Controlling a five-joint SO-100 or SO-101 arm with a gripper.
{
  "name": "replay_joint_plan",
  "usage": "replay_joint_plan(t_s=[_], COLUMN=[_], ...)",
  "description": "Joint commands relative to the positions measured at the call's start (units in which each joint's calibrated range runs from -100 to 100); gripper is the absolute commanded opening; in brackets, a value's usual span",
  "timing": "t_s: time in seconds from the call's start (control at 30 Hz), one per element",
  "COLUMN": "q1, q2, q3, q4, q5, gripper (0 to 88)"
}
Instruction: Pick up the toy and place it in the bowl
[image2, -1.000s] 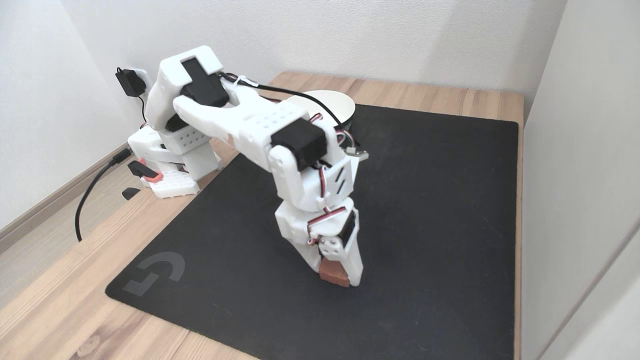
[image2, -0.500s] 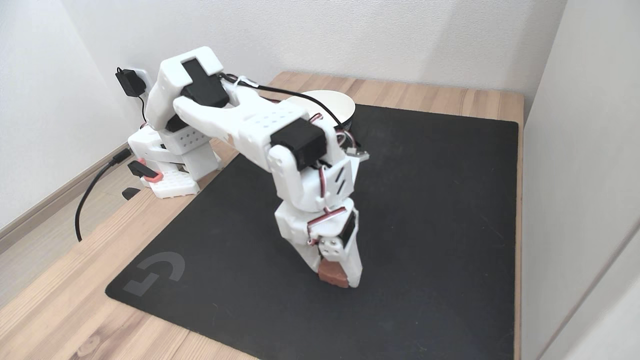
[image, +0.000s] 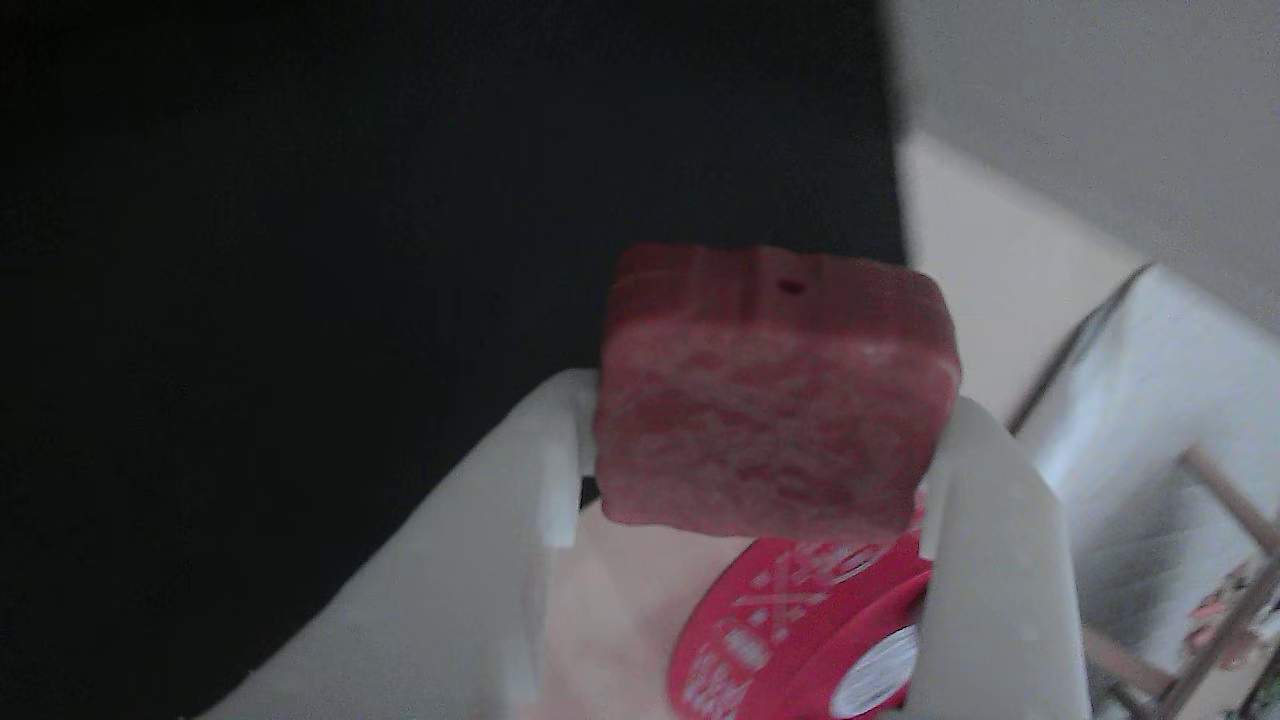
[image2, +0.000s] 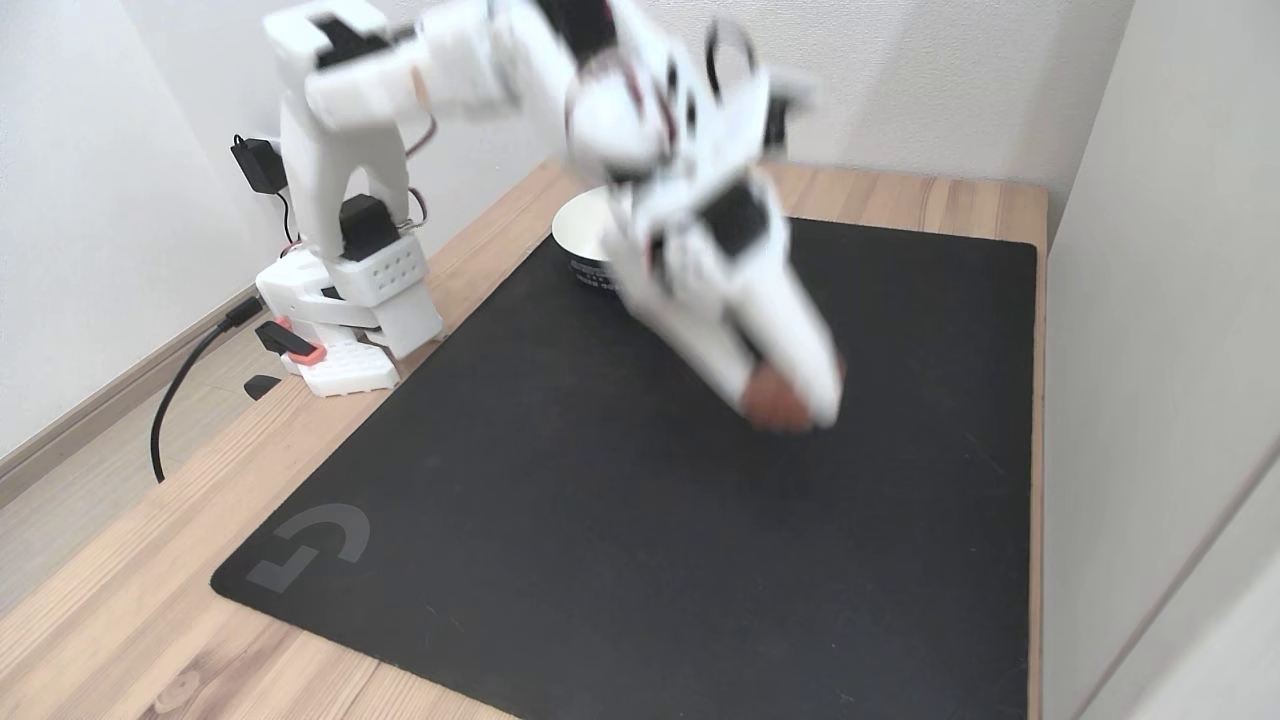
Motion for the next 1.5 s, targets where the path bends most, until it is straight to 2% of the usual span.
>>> replay_joint_plan(t_s=[0.0,0.23,0.43,0.57,0.77,0.9,1.07,1.23,1.47], q1=[-5.2,-16.9,-31.1,-36.5,-47.2,-53.4,-56.7,-57.2,-57.2], q2=[-13.7,-32.4,-50.9,-62.9,-89.7,-101.8,-105.0,-105.1,-105.1], q3=[14.3,43.6,70.4,86.3,116.9,127.5,131.6,131.8,131.8], q4=[-7.0,-19.2,-28.0,-32.9,-37.2,-36.7,-35.1,-28.6,-27.9], q5=[-4.4,-11.7,-20.4,-23.7,-28.9,-29.8,-29.8,-29.9,-30.4], gripper=[2.2,2.3,2.4,2.4,2.4,2.4,2.4,2.7,3.0])
